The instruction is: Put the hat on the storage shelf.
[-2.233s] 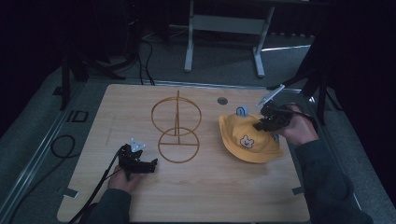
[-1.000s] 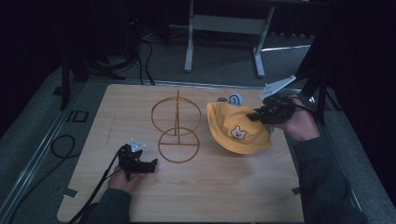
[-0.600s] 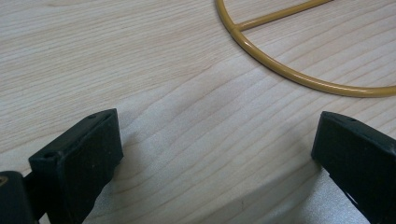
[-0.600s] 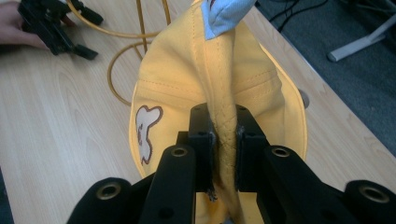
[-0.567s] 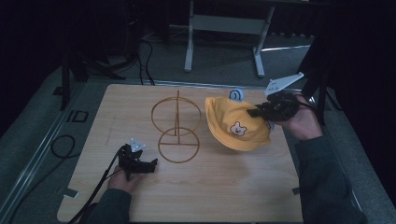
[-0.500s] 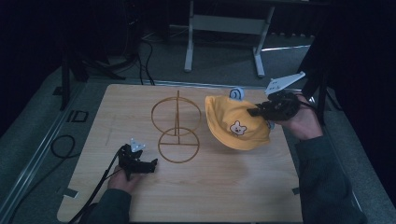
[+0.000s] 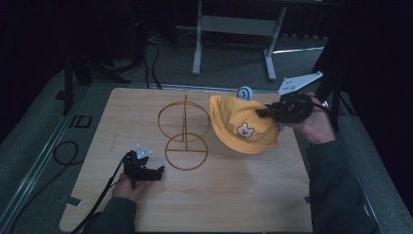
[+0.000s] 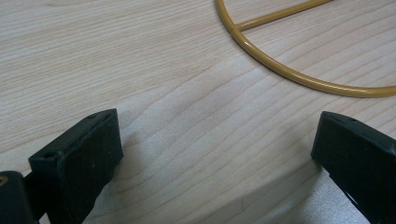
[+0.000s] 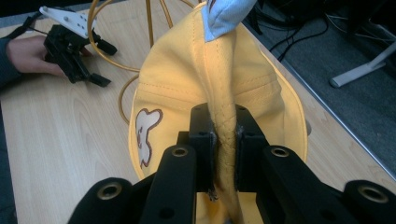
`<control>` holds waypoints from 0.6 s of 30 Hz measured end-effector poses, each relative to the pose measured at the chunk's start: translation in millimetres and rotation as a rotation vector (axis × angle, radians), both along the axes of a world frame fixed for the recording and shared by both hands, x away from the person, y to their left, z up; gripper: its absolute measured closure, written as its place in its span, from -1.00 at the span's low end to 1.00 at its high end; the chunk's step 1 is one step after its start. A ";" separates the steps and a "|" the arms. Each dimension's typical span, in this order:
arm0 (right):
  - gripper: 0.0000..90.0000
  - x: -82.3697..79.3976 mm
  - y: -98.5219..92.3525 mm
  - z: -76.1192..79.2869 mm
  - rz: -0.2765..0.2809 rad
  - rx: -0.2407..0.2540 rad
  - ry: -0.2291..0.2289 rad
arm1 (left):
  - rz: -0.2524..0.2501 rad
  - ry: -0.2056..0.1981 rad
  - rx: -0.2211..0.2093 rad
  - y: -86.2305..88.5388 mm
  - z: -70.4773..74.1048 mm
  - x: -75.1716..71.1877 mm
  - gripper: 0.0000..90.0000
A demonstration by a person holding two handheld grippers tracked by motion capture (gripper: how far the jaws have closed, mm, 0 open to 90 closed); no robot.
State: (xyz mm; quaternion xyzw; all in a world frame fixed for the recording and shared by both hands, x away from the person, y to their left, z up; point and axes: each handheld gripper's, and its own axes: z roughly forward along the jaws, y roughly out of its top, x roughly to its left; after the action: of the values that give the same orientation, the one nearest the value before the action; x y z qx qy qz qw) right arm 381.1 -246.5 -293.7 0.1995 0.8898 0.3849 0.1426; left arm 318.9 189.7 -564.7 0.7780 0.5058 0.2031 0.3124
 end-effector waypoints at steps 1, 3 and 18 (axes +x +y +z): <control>0.80 0.2 0.4 0.5 0.003 0.004 -0.001 | 0.000 0.000 0.000 0.0 0.0 0.0 -0.96; 0.80 0.3 0.8 1.1 0.005 0.006 -0.004 | 0.000 0.000 0.000 0.0 0.0 0.0 -0.96; 0.81 0.0 9.5 11.0 0.036 0.072 -0.029 | 0.000 0.001 0.001 0.0 0.1 0.0 -0.96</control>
State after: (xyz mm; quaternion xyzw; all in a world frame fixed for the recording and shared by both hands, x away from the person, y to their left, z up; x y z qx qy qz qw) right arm 381.0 -237.0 -282.7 0.1827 0.8767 0.4219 0.1414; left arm 318.9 189.8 -564.6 0.7784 0.5057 0.2027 0.3119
